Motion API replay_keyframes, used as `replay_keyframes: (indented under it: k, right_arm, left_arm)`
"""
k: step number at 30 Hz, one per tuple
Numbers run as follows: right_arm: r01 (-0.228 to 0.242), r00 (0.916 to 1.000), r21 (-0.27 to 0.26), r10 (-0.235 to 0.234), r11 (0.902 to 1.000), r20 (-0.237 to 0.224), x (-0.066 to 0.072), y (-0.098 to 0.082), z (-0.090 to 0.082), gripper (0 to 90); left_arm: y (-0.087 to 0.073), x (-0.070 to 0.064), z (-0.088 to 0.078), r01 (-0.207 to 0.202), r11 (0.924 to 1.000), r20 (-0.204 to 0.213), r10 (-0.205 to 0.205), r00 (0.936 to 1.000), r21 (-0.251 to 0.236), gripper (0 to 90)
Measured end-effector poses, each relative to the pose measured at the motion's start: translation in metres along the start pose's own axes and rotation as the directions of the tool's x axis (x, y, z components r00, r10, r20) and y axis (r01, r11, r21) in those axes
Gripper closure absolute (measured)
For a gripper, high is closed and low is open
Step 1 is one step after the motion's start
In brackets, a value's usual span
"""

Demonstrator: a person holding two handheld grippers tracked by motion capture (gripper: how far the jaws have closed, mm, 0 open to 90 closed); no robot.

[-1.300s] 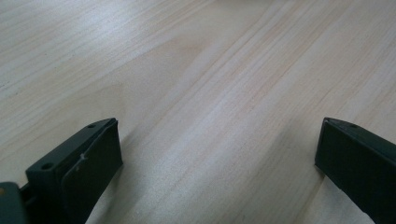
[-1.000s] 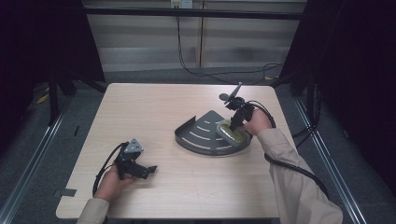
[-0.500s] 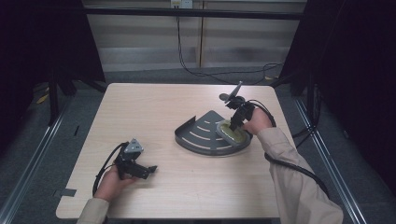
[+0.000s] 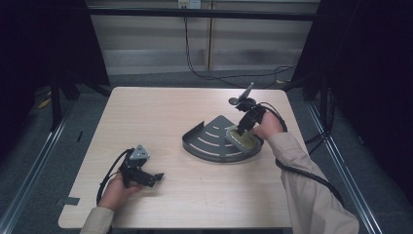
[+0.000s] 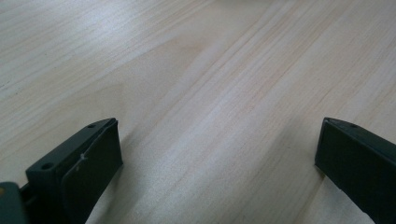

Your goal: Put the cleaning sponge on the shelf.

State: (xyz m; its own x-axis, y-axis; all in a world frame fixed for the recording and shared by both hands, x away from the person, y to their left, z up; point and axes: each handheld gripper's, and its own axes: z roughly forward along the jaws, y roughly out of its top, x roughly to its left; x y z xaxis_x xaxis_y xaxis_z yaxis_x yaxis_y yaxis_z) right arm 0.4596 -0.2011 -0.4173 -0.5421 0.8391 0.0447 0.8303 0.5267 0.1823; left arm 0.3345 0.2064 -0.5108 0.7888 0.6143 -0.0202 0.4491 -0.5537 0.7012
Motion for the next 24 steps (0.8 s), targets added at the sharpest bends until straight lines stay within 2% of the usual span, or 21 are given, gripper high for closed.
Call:
replay_keyframes:
  k: [6,14,16,20,24]
  right_arm:
    - [-0.014,0.9998,-0.014,0.014,0.9998,-0.012,0.0,0.0,-0.003,28.5]
    - [-0.039,0.9991,-0.031,0.039,0.9988,-0.018,-0.001,-0.001,-0.009,22.2]
    - [-0.023,0.9993,-0.026,0.022,0.9994,-0.03,0.0,-0.002,-0.009,18.3]
    - [-0.025,0.9976,-0.034,0.023,0.9991,-0.066,0.0,-0.005,-0.009,15.0]
    - [-0.019,0.998,-0.048,0.017,0.9987,-0.061,0.0,-0.007,-0.013,15.0]
  left_arm:
    - [0.0,0.0,0.0,-0.001,1.0,-0.002,0.001,1.0,0.001,0.0]
    - [0.0,0.0,0.0,0.003,1.0,0.0,-0.003,1.0,-0.003,0.0]
    - [0.0,0.0,0.0,-0.001,1.0,0.0,0.001,1.0,0.0,0.0]
    - [0.0,0.0,0.0,0.0,1.0,0.001,0.0,1.0,0.0,0.0]
    - [0.0,0.0,0.0,0.003,1.0,-0.001,-0.003,1.0,-0.004,0.0]
